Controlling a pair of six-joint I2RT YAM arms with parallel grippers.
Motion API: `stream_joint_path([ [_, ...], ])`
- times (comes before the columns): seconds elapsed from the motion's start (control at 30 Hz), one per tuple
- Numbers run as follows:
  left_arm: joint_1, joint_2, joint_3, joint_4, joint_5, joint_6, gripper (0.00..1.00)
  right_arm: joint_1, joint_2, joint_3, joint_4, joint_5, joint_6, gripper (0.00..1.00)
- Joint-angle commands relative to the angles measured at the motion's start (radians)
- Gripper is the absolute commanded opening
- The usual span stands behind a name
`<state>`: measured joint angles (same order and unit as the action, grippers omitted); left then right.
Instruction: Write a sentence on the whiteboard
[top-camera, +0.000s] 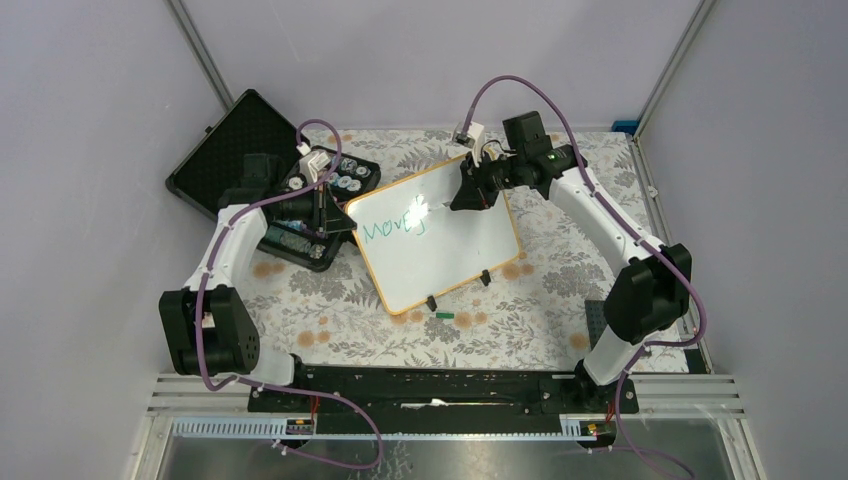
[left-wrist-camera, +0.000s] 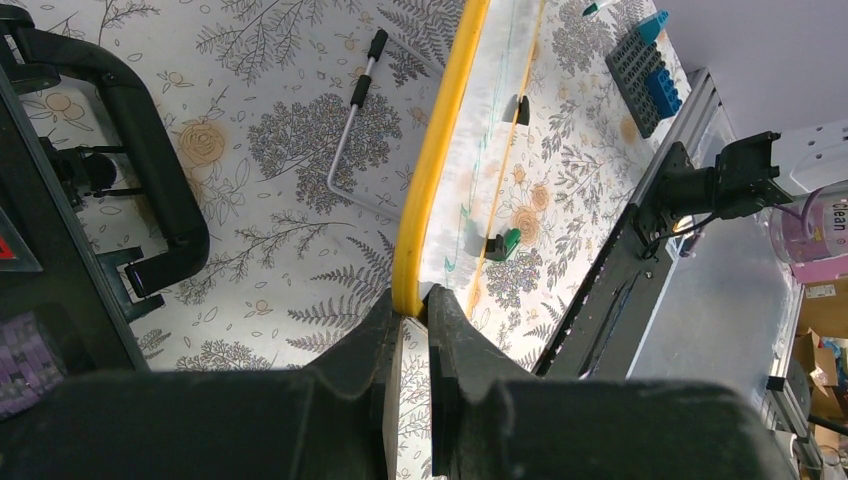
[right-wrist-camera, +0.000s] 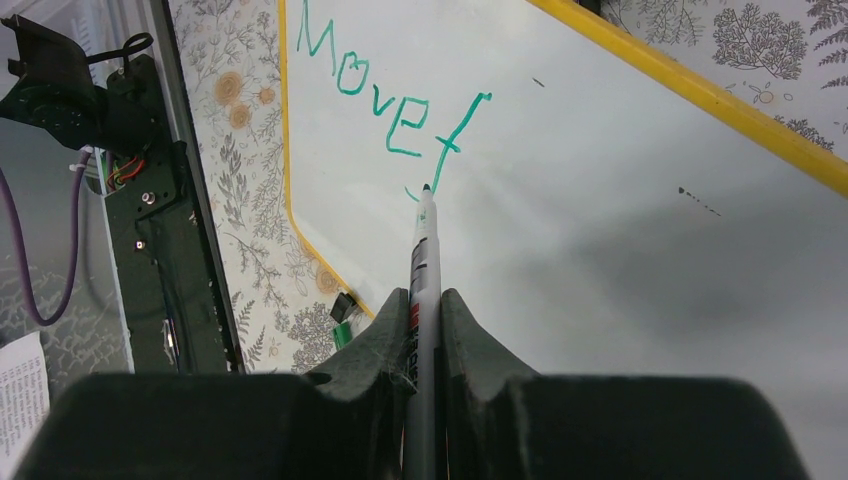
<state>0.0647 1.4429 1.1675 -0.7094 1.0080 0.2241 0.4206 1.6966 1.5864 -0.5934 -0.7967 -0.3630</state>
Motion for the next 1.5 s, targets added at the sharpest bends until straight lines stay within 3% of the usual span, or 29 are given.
stream_joint_path([
  [0.0, -0.014, 0.017, 0.033, 0.028, -0.089, 0.086, 0.00, -0.003, -0.034, 0.034, 0.013, -0.035, -0.008, 0.00],
  [0.37, -0.019, 0.011, 0.031, 0.028, -0.092, 0.083, 0.00, 0.001, -0.023, 0.025, 0.029, -0.037, 0.007, 0.00],
  [0.83, -0.021, 0.007, 0.030, 0.028, -0.093, 0.079, 0.00, 0.040, 0.001, 0.029, 0.073, 0.106, 0.037, 0.00],
  [1.47, -0.023, 0.004, 0.024, 0.028, -0.096, 0.079, 0.00, 0.066, 0.033, 0.032, 0.072, 0.157, 0.021, 0.00],
])
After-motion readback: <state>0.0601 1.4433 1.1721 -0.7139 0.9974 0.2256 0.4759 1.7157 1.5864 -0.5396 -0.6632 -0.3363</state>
